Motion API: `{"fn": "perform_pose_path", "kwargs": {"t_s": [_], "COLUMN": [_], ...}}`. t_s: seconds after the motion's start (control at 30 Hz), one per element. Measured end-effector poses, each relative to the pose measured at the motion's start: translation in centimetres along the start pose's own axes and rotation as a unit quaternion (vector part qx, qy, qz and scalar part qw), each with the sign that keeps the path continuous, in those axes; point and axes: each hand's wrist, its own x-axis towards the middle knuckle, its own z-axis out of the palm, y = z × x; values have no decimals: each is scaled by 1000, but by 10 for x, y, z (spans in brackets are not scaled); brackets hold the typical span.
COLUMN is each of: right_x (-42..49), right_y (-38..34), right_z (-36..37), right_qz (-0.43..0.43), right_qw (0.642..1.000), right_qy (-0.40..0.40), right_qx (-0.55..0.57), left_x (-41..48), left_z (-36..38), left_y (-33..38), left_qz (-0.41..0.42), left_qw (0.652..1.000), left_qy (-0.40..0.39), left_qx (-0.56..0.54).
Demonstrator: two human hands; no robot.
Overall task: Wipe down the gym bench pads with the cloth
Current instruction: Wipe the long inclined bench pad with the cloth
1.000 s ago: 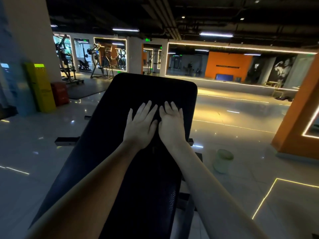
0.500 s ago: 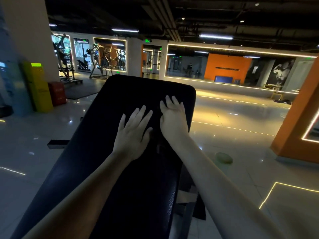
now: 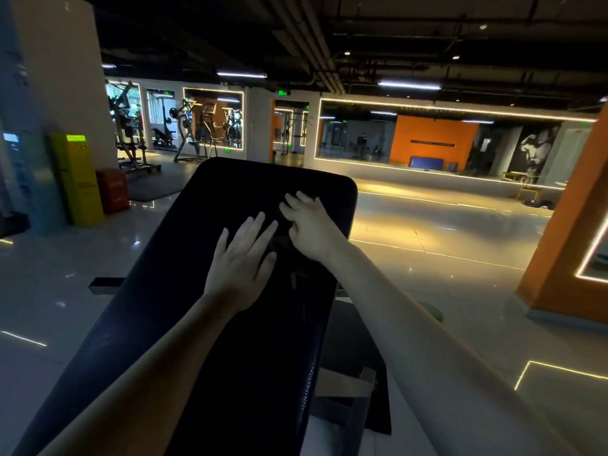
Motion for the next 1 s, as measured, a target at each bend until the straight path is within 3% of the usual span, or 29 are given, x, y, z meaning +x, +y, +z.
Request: {"fn": "perform_pose_path", "kwargs": {"t_s": [0.17, 0.3, 0.5, 0.67, 0.83, 1.0], "right_x": [-36, -45, 15, 68, 87, 30], "right_y": [-1, -1, 0, 5, 6, 7], "right_z": [7, 15, 17, 15, 4, -4], "right_qz": [-33, -17, 60, 63, 23, -12], "right_qw": [999, 1000, 994, 990, 995, 998], "right_qy": [-34, 19, 58, 102, 55, 5], "right_qx": [14, -5, -71, -79, -82, -61], "left_x": [0, 1, -1, -1, -1, -3], "left_z": [-1, 1, 1, 1, -2, -6], "left_y": [1, 1, 1, 1, 3, 6], "left_qz": [1, 1, 3, -12, -24, -31], "left_qw": [1000, 1000, 1000, 1000, 1000, 999], "left_qy": [-2, -4, 11, -1, -16, -25], "left_qx": [9, 9, -2, -4, 2, 15]}}
